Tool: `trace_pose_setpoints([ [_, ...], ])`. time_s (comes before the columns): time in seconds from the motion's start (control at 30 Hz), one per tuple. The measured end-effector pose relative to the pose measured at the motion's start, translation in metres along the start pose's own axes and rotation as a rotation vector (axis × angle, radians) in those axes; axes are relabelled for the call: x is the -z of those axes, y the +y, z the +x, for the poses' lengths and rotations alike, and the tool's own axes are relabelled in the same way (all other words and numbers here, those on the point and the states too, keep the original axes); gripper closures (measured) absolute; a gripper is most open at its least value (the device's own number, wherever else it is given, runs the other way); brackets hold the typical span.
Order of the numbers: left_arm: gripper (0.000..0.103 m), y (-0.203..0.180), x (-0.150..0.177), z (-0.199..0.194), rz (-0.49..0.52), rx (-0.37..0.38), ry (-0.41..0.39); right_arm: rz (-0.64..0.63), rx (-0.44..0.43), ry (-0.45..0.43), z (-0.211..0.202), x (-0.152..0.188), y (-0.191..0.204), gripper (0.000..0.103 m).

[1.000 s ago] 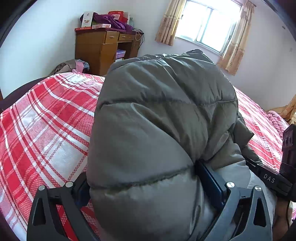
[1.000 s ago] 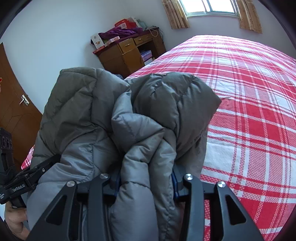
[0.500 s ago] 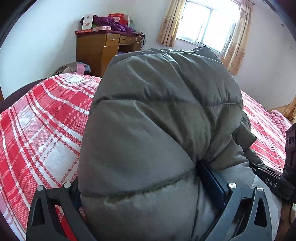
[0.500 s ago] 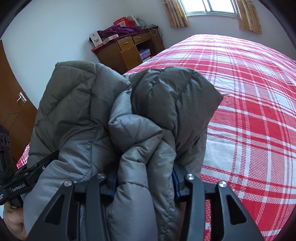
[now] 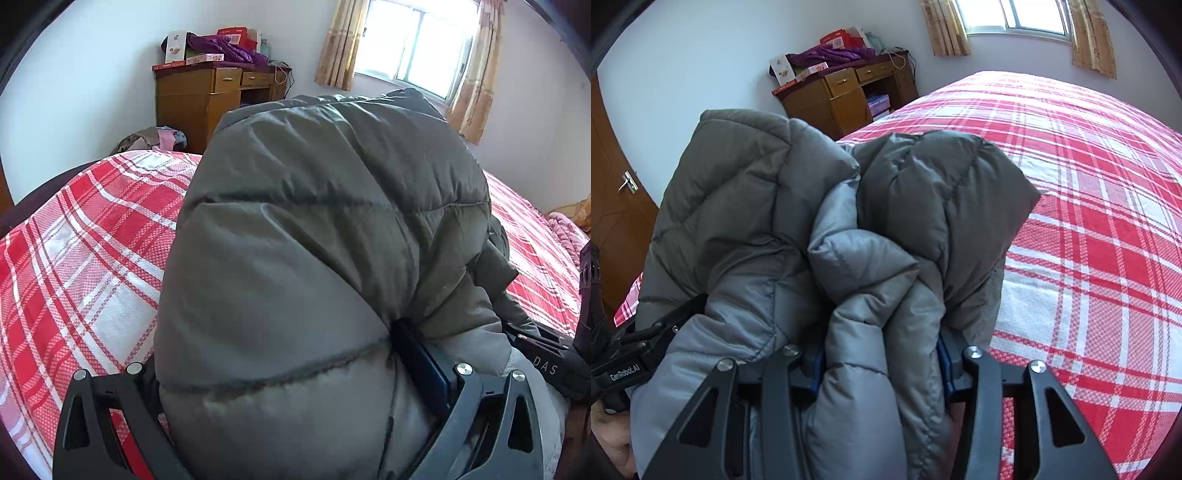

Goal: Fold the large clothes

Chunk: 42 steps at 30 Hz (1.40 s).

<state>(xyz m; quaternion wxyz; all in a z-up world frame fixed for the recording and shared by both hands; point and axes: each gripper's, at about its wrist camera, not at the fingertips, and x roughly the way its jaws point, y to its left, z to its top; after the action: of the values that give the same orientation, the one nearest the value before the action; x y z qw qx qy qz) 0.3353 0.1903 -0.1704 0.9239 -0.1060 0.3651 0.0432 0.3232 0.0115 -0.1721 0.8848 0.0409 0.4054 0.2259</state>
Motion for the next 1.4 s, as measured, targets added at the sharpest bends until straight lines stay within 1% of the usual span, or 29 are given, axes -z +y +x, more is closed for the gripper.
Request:
trace_pose_setpoints([
  [0.1,0.001,-0.001,-0.001,-0.002,0.007,-0.013,0.004,0.001,0.020,0.002,-0.002,-0.005,0.002,0.047],
  [0.27,0.001,0.001,-0.001,-0.004,0.001,-0.010,0.013,0.003,0.035,0.005,-0.002,-0.007,0.003,0.046],
  [0.33,0.001,0.000,-0.002,-0.006,0.003,-0.019,0.017,0.006,0.039,0.012,-0.002,-0.008,0.002,0.042],
  [0.47,0.001,-0.002,-0.004,-0.010,0.012,-0.032,0.023,0.007,0.051,0.022,-0.001,-0.011,0.001,0.039],
  [0.57,0.001,-0.002,-0.006,-0.012,0.012,-0.038,0.032,0.005,0.068,0.022,-0.001,-0.012,0.000,0.034],
  [0.63,0.001,-0.003,-0.007,-0.016,0.015,-0.040,0.035,0.010,0.090,0.024,-0.001,-0.013,0.000,0.027],
  [0.7,0.001,-0.005,-0.009,-0.026,0.028,-0.053,0.040,0.008,0.108,0.026,-0.004,-0.015,0.000,0.026],
  [0.73,0.001,-0.006,-0.009,-0.036,0.031,-0.060,0.023,0.003,0.113,0.021,-0.007,-0.015,0.000,0.026],
  [0.77,0.001,-0.007,-0.011,-0.053,0.030,-0.063,-0.012,-0.002,0.122,0.008,-0.014,-0.016,0.002,0.026],
  [0.8,0.001,-0.007,-0.012,-0.066,0.029,-0.057,-0.039,-0.005,0.138,-0.016,-0.025,-0.018,0.005,0.026],
  [0.83,0.001,-0.008,-0.013,-0.088,0.029,-0.045,-0.081,-0.009,0.147,-0.033,-0.034,-0.018,0.006,0.025],
  [0.87,0.001,-0.009,-0.014,-0.108,0.028,-0.040,-0.113,-0.025,0.149,-0.065,-0.050,-0.018,0.011,0.022],
  [0.9,0.001,-0.010,-0.016,-0.129,0.026,-0.039,-0.144,-0.051,0.152,-0.095,-0.067,-0.018,0.018,0.013],
  [0.93,0.001,-0.011,-0.016,-0.144,0.029,-0.032,-0.168,-0.073,0.163,-0.114,-0.080,-0.017,0.024,0.008],
  [1.0,0.001,-0.014,-0.016,-0.180,0.046,-0.016,-0.222,-0.112,0.165,-0.144,-0.109,-0.014,0.037,0.008],
  [1.07,0.001,-0.016,-0.014,-0.204,0.058,-0.009,-0.256,-0.128,0.147,-0.178,-0.135,-0.007,0.046,0.008],
  [1.2,0.001,-0.021,-0.008,-0.235,0.078,0.012,-0.306,-0.122,0.123,-0.269,-0.186,0.006,0.062,0.007],
  [1.23,0.001,-0.023,-0.006,-0.240,0.080,0.018,-0.317,-0.123,0.124,-0.287,-0.192,0.002,0.069,0.006],
  [1.3,0.001,-0.025,-0.002,-0.249,0.087,0.033,-0.333,-0.121,0.115,-0.329,-0.208,0.005,0.074,0.004],
  [1.4,0.001,-0.030,-0.001,-0.254,0.100,0.042,-0.342,-0.130,0.114,-0.363,-0.221,0.007,0.084,0.003],
])
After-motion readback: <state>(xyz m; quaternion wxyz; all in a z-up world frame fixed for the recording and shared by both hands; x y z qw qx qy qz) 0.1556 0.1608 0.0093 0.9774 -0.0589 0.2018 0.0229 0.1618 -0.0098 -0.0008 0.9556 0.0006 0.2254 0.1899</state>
